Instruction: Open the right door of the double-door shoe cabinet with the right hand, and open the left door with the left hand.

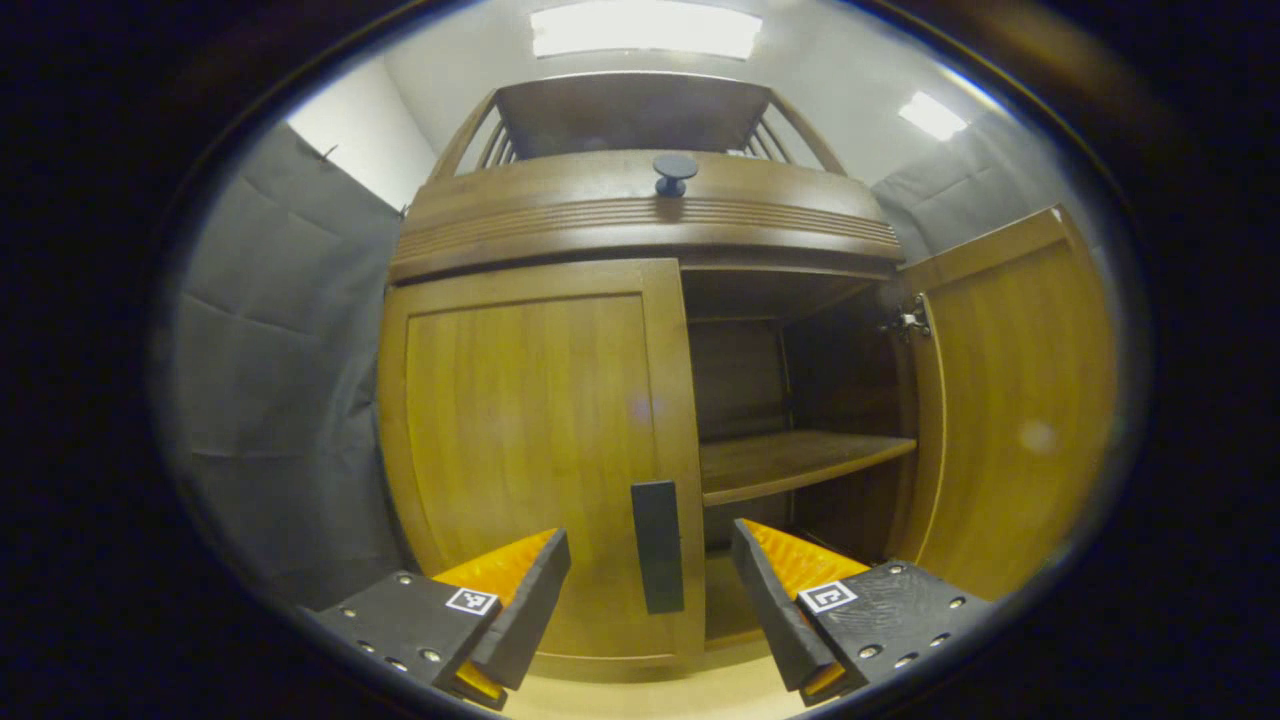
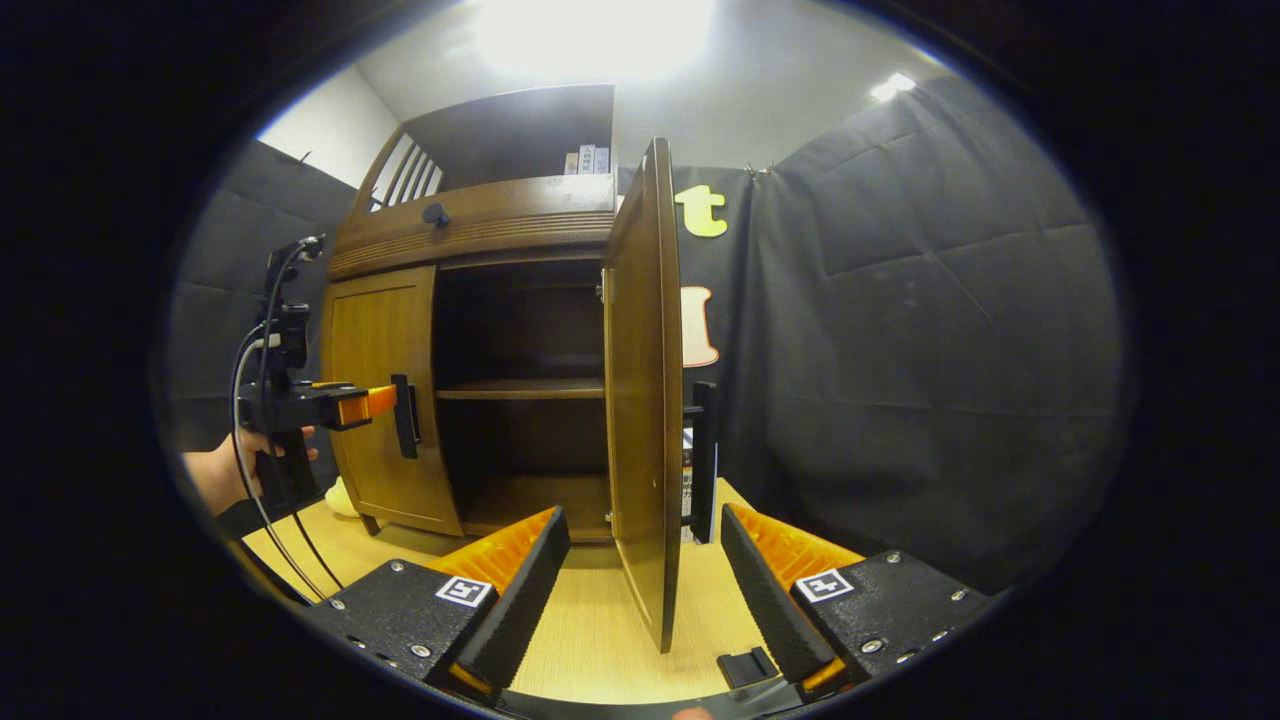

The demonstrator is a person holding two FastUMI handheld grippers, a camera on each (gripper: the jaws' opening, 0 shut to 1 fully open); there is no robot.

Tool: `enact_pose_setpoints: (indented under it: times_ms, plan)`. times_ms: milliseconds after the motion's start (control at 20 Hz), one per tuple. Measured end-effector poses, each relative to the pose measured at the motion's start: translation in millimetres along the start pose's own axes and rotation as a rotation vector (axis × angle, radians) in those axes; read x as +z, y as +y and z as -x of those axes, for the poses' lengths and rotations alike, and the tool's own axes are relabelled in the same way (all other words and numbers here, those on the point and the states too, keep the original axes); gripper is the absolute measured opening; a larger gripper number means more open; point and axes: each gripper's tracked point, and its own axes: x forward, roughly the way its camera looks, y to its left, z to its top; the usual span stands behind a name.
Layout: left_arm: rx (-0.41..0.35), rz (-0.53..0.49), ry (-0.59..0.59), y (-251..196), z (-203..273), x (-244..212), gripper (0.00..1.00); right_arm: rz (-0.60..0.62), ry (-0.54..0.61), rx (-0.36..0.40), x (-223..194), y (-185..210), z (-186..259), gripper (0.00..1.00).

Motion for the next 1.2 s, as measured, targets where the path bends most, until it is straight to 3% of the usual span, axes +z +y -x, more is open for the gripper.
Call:
enact_pose_setpoints:
  times_ms: [150, 250, 300, 400, 500, 600, 650, 950, 1100, 1200]
  plan:
    - [0.005, 0.059, 0.031, 1, -7, -17, 0.93, -0.008, 0.021, -0.008, -7, -4, 0, 0.94]
    - [-0.009, 0.068, 0.040, -1, -15, -23, 0.99, -0.017, 0.028, -0.008, -9, -8, -4, 0.94]
    - [-0.020, 0.069, 0.043, -5, -21, -27, 0.98, -0.016, 0.028, -0.008, -10, -9, -5, 0.94]
    - [-0.010, 0.064, 0.051, -10, -32, -30, 0.86, -0.016, 0.031, -0.009, -9, -12, -8, 0.94]
    - [0.023, 0.050, 0.064, -3, -36, -35, 0.86, -0.025, 0.028, -0.012, -8, -13, -10, 0.94]
    - [0.031, 0.049, 0.077, -1, -39, -40, 0.53, -0.030, 0.025, -0.006, -7, -12, -8, 0.94]
    - [0.029, 0.047, 0.088, -2, -42, -42, 0.30, -0.027, 0.023, -0.004, -7, -12, -9, 0.94]
    - [0.046, 0.047, 0.123, -4, -40, -46, 0.28, -0.043, 0.004, 0.000, 0, -9, -7, 0.94]
    - [0.029, 0.064, 0.126, -5, -26, -43, 0.14, -0.057, 0.004, 0.008, 0, -4, -5, 0.94]
    - [0.021, 0.067, 0.126, -4, -17, -41, 0.14, -0.067, 0.001, 0.016, -1, 0, -3, 0.94]
